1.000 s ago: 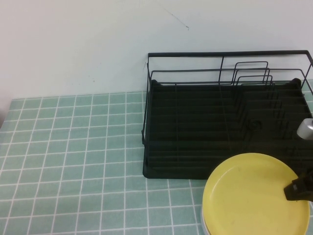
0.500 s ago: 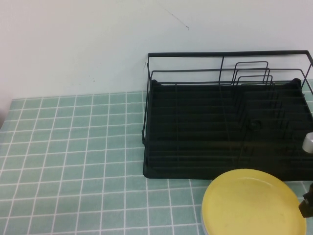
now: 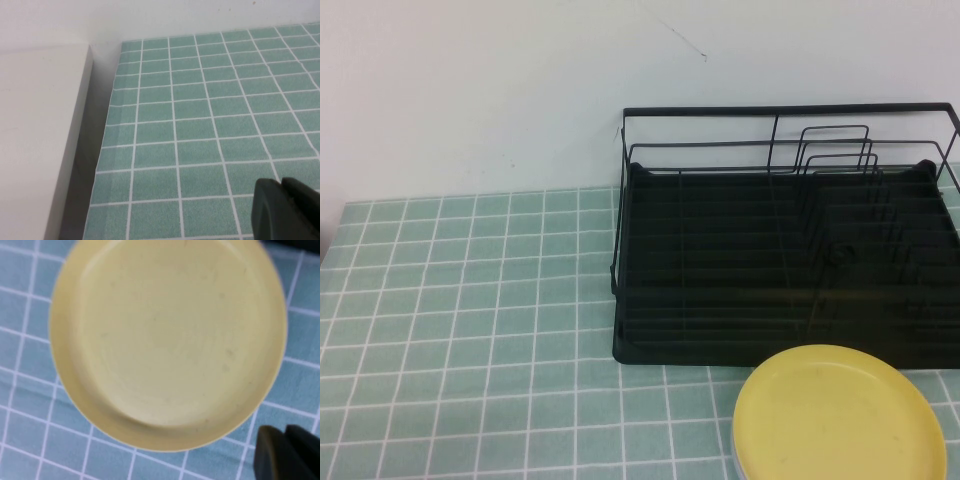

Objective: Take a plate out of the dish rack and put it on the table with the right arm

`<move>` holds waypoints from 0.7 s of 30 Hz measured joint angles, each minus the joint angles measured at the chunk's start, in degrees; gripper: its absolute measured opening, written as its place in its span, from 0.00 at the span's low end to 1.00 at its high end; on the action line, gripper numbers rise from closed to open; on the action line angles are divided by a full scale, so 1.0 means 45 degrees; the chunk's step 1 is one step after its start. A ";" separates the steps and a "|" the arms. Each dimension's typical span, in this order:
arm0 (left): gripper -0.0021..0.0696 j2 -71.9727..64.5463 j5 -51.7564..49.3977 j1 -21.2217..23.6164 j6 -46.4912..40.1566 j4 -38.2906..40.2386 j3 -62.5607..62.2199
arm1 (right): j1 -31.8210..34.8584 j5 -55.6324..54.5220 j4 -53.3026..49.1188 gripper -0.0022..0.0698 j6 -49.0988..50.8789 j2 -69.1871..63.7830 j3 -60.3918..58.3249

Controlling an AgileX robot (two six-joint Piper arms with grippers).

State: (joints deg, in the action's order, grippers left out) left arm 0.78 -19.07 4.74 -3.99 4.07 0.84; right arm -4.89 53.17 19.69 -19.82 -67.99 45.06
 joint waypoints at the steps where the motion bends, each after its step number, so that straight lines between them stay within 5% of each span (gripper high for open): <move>1: 0.02 0.0000 0.0000 0.0000 0.0000 0.0000 0.0000 | 0.0000 0.0045 -0.0015 0.07 0.0086 0.0385 0.0000; 16: 0.02 0.0000 0.0000 0.0000 0.0000 0.0000 0.0000 | 0.0000 0.0574 -0.3389 0.03 -0.0034 0.4040 -0.0206; 21: 0.02 0.0000 0.0000 0.0000 0.0000 0.0000 0.0000 | 0.0000 -0.3809 -0.3757 0.03 -0.0198 0.6583 -0.2635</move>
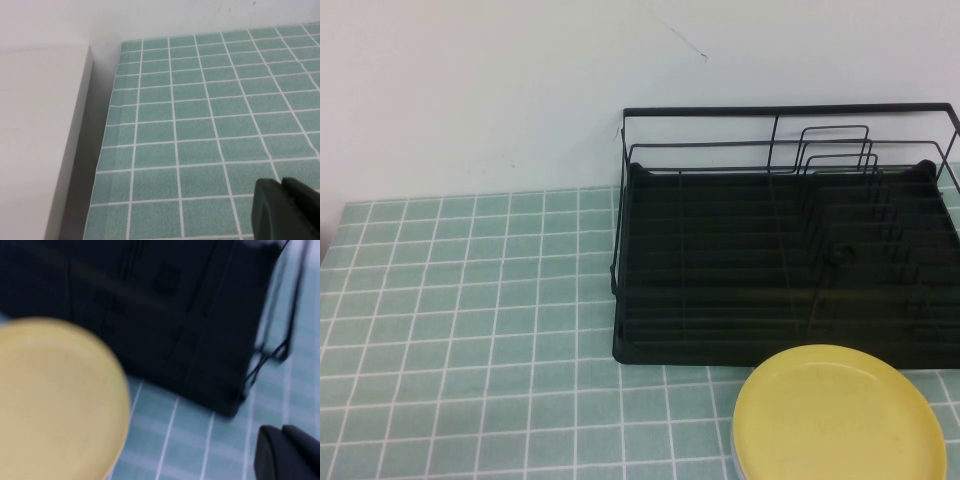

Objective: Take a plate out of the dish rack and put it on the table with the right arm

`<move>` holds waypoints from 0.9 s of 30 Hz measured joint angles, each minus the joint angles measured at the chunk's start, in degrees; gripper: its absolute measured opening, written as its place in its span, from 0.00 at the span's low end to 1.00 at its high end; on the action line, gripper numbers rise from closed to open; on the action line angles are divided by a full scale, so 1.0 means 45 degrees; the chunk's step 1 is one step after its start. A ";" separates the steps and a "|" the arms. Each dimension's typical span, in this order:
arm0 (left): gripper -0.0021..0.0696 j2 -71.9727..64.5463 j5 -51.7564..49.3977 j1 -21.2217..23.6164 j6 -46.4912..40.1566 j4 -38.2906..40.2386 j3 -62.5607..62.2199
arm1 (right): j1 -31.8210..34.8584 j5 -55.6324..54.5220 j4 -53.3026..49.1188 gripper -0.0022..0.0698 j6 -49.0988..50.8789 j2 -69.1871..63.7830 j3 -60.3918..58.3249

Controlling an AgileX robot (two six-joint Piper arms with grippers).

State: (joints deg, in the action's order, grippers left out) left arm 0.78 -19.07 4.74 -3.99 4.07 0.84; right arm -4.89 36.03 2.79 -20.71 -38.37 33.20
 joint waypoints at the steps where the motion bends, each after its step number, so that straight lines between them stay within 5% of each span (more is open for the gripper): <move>1: 0.02 0.0000 0.0000 0.0000 0.0000 0.0000 0.0000 | 0.0000 -0.1024 0.0000 0.03 -0.0065 0.0750 -0.0652; 6: 0.02 0.0000 0.0000 0.0000 0.0000 0.0000 0.0000 | 0.0503 -0.4175 0.0000 0.03 -0.0164 0.5450 -0.4373; 11: 0.02 0.0000 0.0000 0.0000 0.0000 0.0000 0.0000 | 0.0822 -0.4638 0.0000 0.03 -0.0164 0.8366 -0.6544; 27: 0.02 0.0000 0.0000 0.0000 0.0000 0.0000 0.0000 | 0.0822 -0.3624 0.0084 0.03 0.0283 0.8668 -0.7655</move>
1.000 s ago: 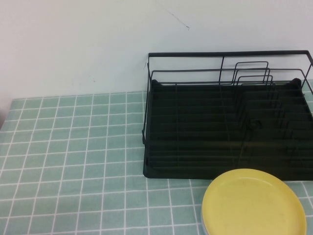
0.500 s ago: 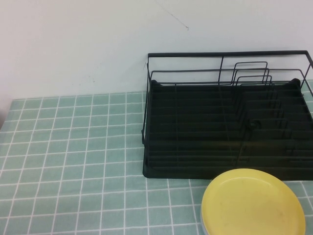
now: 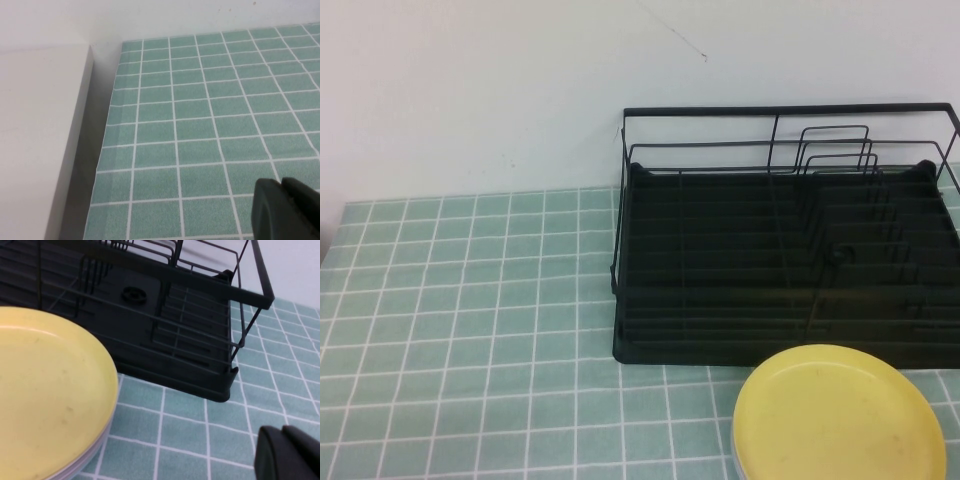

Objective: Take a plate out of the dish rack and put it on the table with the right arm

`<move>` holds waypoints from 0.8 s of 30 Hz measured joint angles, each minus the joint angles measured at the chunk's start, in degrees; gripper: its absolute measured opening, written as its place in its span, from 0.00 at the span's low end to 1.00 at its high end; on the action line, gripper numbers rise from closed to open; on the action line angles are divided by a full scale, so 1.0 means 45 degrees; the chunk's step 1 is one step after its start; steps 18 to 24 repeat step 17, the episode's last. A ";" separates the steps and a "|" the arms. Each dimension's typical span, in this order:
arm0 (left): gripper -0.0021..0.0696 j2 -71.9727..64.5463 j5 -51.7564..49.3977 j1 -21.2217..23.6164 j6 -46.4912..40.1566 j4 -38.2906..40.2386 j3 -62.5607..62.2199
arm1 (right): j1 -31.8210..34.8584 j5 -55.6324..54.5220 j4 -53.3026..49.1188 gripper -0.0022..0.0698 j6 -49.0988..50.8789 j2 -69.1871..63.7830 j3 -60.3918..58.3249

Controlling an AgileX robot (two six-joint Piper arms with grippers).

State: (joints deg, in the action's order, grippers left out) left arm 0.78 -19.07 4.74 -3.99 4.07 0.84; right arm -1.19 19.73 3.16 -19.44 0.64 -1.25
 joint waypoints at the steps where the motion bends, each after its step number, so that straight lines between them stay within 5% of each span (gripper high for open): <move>1: 0.02 0.0000 0.0000 0.0000 0.0000 0.0000 0.0000 | 0.0000 0.0021 0.0000 0.03 0.0027 0.0000 0.0000; 24: 0.02 0.0000 0.0000 0.0000 0.0000 0.0000 0.0000 | 0.0000 0.0047 0.0000 0.03 0.0187 0.0000 0.0008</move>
